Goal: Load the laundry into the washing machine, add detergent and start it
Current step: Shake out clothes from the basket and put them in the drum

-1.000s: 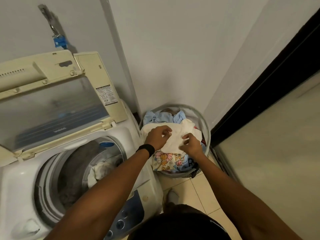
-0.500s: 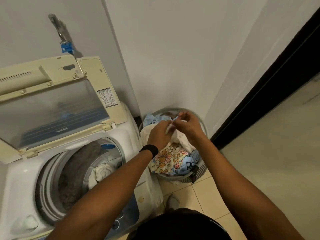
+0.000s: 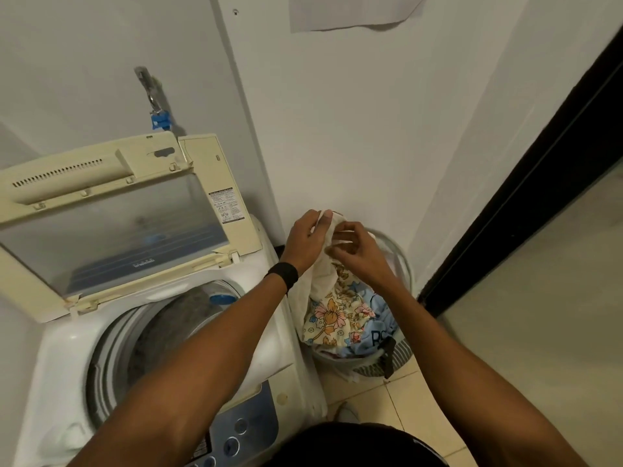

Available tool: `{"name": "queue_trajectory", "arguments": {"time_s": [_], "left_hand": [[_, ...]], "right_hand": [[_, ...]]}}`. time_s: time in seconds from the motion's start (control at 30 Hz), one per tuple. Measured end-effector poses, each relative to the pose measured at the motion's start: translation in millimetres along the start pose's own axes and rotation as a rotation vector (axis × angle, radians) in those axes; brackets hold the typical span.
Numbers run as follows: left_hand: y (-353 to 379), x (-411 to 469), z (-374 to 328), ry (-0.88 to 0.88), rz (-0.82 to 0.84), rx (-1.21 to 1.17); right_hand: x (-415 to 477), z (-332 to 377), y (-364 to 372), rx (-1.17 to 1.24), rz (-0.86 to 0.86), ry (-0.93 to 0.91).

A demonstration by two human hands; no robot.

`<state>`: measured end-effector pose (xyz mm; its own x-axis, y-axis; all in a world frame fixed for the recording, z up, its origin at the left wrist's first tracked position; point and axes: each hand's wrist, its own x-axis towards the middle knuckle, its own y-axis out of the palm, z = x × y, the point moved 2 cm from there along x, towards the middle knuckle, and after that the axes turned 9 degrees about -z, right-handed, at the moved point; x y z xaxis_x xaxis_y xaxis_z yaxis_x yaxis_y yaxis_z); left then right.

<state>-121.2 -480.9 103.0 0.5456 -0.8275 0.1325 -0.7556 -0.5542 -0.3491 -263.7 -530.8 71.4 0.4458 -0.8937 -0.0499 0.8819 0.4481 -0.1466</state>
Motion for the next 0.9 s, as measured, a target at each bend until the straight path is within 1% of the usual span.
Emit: {"name": "queue_trajectory", "arguments": {"time_s": [0.07,0.1,0.17,0.2,0.27,0.3,0.33,0.4,0.47,0.53,0.6,0.63,0.73,0.77,0.9], "left_hand": [[-3.4,-2.3,-2.1,-0.022,0.019,-0.016],[-5.7,-4.9,-5.1,-0.019,0.014,-0.038],[-7.4,-11.4,-8.4,0.001,0.022,-0.072],[-6.1,-14.4,-7.4,0.004,0.05,-0.061],[-2.6,-21.1,-5.2,0.019,0.134,-0.021],[-0.2,-24.9,-4.0,0.024,0.172,-0.01],[1.6,-28.8,-3.1,0.029,0.203,-0.014],[2.7,-34.1,-3.3,0.056,0.245,-0.017],[2.7,-33.0,-0.6,0.059,0.24,-0.022],[0.8,-25.1,3.6,0.036,0.138,-0.025],[-4.0,-13.8,7.8,0.057,0.021,0.028],[-6.4,-8.7,6.9,0.064,0.016,0.042],[-8.8,3.5,-1.2,0.079,0.186,0.081],[-9.0,6.9,-3.4,0.105,0.248,0.11],[-12.4,13.4,-9.2,0.168,0.445,0.277]], "right_hand": [[1.5,2.2,-1.4,-0.045,-0.09,-0.017],[1.9,3.4,-1.8,-0.013,-0.127,0.022],[2.9,7.0,-2.1,0.087,-0.151,0.214],[3.4,6.7,-3.1,0.11,-0.134,0.311],[4.5,3.3,-5.5,0.114,-0.089,0.414],[5.0,0.2,-6.6,0.13,-0.095,0.451],[5.8,-2.2,-8.0,0.143,-0.139,0.462],[6.7,-2.2,-10.2,0.151,-0.231,0.407],[4.9,5.6,-10.9,0.116,-0.243,0.318],[1.8,16.6,-11.2,0.075,-0.217,0.227],[-1.4,22.7,-11.6,0.079,-0.158,0.147],[-2.5,25.1,-11.5,0.09,-0.109,0.118],[-4.7,26.8,-12.8,0.097,0.089,0.041],[-4.0,25.3,-14.6,0.077,0.123,0.02],[-2.1,20.2,-24.0,0.057,0.089,-0.031]]}}
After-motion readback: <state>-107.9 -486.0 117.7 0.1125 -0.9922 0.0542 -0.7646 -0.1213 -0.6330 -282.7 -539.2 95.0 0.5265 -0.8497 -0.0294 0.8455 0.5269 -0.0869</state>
